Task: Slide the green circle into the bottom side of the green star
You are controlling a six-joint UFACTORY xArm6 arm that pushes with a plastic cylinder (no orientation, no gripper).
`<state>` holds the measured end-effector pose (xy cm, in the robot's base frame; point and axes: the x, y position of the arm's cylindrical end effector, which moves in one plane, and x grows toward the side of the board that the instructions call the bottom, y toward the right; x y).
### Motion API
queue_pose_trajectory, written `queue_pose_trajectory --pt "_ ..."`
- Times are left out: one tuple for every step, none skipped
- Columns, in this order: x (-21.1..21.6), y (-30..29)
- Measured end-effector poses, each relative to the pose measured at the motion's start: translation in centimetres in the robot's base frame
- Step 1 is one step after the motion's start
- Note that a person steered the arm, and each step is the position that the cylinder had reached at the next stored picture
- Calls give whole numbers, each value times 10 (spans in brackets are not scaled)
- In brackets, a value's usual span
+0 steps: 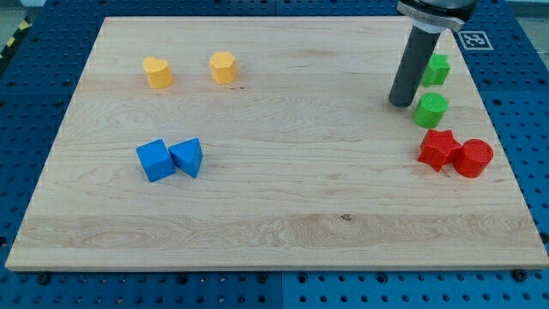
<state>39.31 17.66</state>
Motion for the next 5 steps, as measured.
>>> queue_pose_trajectory --pt "19 0" --pt "46 0" --pt "61 9" --pt "39 38" --pt "13 48"
